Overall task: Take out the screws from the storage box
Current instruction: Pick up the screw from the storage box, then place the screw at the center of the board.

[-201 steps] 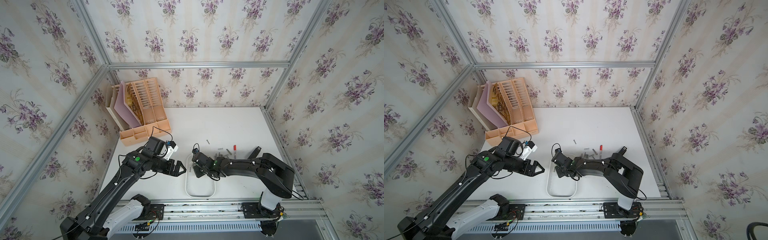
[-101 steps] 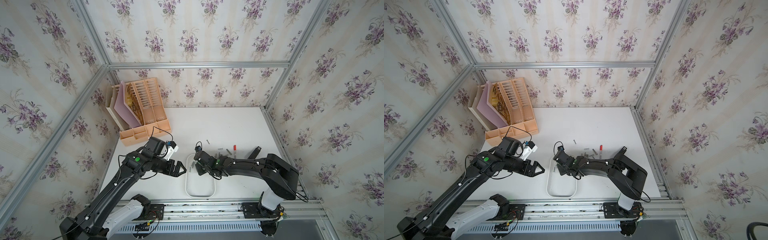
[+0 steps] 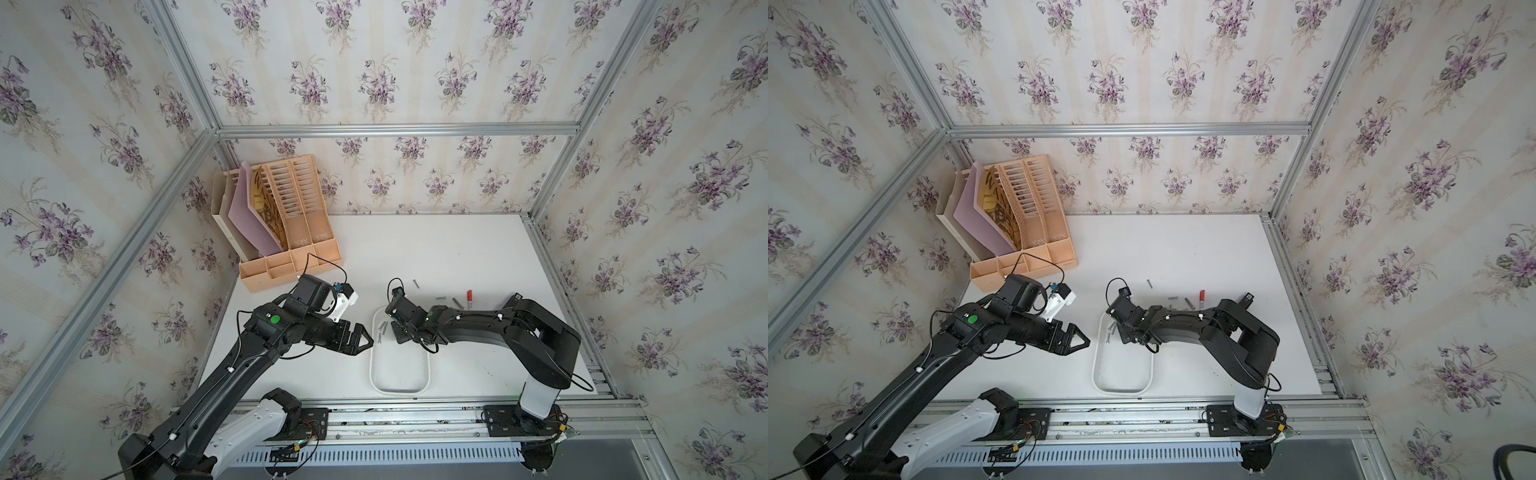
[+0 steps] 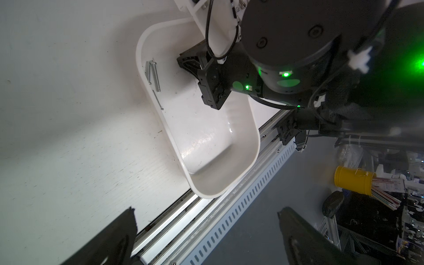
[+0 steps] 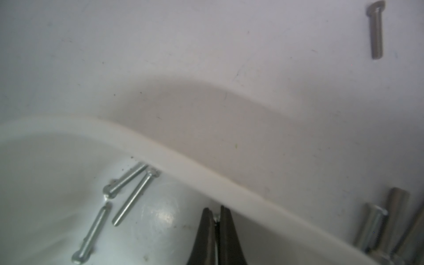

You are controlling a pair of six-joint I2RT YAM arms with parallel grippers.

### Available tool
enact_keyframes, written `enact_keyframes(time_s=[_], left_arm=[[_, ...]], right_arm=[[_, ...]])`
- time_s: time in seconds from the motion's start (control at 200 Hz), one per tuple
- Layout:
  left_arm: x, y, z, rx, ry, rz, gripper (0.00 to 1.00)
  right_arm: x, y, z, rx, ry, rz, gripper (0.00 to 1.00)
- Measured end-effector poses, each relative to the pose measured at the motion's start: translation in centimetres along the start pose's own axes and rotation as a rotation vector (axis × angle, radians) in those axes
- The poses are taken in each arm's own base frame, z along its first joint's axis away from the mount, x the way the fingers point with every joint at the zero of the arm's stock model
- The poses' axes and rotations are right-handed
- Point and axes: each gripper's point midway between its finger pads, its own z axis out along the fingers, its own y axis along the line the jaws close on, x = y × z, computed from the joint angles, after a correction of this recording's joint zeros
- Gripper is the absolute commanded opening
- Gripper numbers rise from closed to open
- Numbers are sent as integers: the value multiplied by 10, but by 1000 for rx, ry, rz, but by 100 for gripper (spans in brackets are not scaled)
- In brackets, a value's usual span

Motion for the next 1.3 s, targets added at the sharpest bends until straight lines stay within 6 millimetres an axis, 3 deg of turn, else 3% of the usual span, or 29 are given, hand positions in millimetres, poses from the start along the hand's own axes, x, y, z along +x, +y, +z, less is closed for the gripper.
enact_keyframes(time_s=[0.27, 0.545, 0.719, 0.854, 1.034, 1.144, 1.299], left_arm=[[0, 0, 0, 0, 1, -6, 99], [0, 0, 0, -1, 2, -6, 99], [0, 0, 1, -2, 3, -7, 100], [0, 1, 1, -4, 3, -7, 100], [0, 0, 0, -3, 3, -6, 99], [0, 0, 0, -3, 2, -5, 100], [0, 0, 0, -3, 2, -5, 99]], right_arm=[[5, -10, -17, -52, 3, 32, 0], [-22, -24, -87, -189, -225, 104, 0], [-37, -53, -119, -175, -366, 179, 0], [-40, -96, -106, -47, -352, 291, 0], [-15, -152, -62, 84, -188, 445, 0], [1, -162, -43, 93, -97, 499, 0], [7, -159, -38, 69, -62, 508, 0]])
